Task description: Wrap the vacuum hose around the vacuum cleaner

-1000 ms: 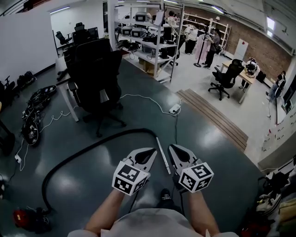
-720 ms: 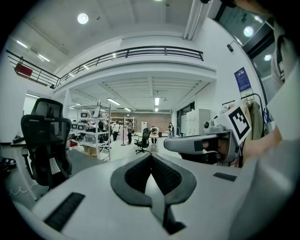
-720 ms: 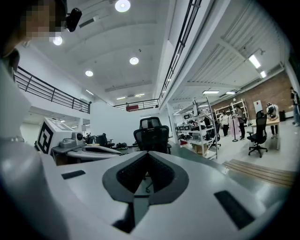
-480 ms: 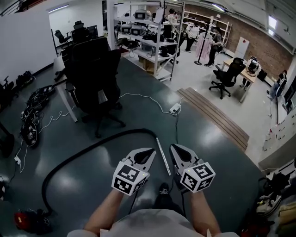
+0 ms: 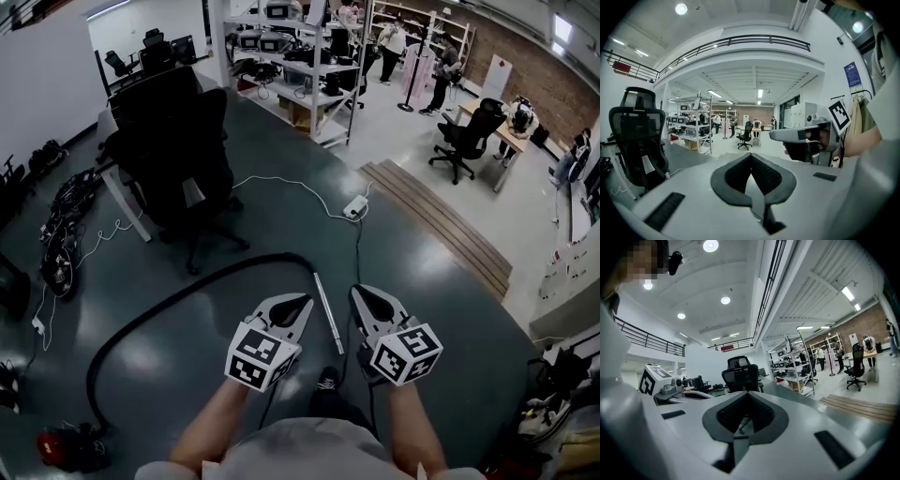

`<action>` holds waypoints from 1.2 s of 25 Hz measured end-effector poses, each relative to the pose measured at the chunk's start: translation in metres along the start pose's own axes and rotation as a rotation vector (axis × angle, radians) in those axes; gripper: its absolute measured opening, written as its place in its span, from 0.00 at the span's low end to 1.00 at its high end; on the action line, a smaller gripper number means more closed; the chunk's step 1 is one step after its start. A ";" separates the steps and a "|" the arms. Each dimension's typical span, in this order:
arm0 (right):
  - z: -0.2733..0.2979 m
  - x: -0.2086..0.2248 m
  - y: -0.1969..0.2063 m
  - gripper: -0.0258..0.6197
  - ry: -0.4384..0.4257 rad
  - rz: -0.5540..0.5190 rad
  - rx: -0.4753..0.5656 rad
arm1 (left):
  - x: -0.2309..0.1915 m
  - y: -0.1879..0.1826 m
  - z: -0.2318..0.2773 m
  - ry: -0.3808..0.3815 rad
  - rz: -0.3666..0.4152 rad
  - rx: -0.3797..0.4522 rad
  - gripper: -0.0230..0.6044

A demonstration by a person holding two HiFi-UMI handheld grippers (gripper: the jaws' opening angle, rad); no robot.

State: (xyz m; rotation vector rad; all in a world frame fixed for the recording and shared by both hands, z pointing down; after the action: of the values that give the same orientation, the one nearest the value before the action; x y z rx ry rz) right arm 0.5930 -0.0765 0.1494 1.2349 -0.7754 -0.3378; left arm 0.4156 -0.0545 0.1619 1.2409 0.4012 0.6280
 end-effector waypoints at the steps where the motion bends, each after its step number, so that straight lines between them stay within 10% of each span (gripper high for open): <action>1: 0.004 0.012 -0.002 0.05 -0.004 0.006 -0.005 | -0.003 -0.001 0.012 -0.007 -0.004 -0.007 0.05; 16: 0.045 0.154 -0.002 0.05 -0.075 0.055 -0.083 | -0.018 -0.001 0.152 -0.014 0.033 -0.180 0.05; 30: 0.077 0.156 -0.025 0.05 -0.063 -0.036 -0.093 | -0.047 -0.020 0.180 0.080 0.113 -0.166 0.05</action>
State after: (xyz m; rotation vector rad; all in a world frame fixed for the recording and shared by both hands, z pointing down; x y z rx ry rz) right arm 0.6541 -0.2364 0.1893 1.1565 -0.7834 -0.4387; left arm 0.4926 -0.2223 0.1925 1.0870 0.3402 0.7938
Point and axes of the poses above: the fingertips, and each gripper's own axes: z forward along the fingers, x to its right, y out of its underside, the point moved 8 cm from there along -z, backward along the fingers, and after that the axes turned 6 degrees about z, right-handed, at the moved point
